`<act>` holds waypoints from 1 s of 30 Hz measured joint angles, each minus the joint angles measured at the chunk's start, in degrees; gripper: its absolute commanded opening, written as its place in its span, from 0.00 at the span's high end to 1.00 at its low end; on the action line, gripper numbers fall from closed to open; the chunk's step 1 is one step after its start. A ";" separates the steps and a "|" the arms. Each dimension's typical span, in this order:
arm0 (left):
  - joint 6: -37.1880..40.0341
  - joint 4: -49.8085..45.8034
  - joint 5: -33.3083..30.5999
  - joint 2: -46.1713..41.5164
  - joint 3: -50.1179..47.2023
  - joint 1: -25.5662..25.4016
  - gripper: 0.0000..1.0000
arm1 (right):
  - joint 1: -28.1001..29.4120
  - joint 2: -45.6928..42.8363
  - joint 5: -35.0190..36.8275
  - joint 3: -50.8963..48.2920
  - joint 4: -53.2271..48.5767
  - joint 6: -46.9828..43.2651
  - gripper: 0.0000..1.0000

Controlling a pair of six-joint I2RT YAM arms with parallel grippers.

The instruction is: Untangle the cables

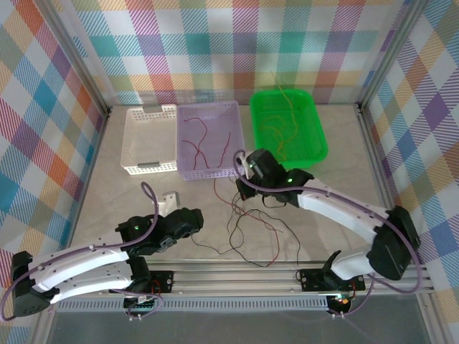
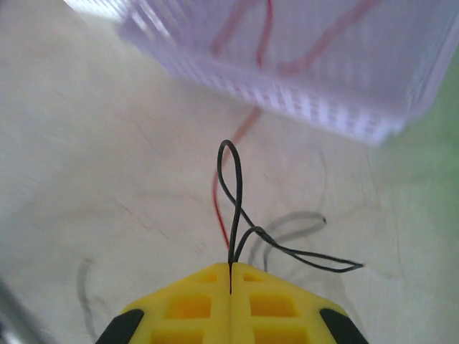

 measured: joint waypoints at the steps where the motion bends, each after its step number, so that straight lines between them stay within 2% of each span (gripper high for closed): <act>1: -0.02 0.87 0.00 0.59 0.00 -0.24 0.13 | -0.28 -1.36 -0.87 1.25 0.00 -0.15 1.00; 9: 1.70 13.57 0.48 -2.10 -1.25 -1.90 0.11 | -1.27 -8.81 -10.99 10.60 -1.68 -0.13 1.00; 18: 5.66 29.86 3.50 -11.98 -7.56 -2.01 0.10 | -1.29 -7.98 -18.25 21.55 -5.40 -0.52 1.00; 24: 7.54 39.89 5.70 -19.23 -13.14 -2.05 0.07 | -1.46 -6.14 -23.93 21.79 -5.42 -1.01 1.00; 30: 10.29 48.04 9.01 -18.71 -13.40 -2.05 0.05 | -1.55 -2.23 -30.40 19.39 -5.38 -0.98 1.00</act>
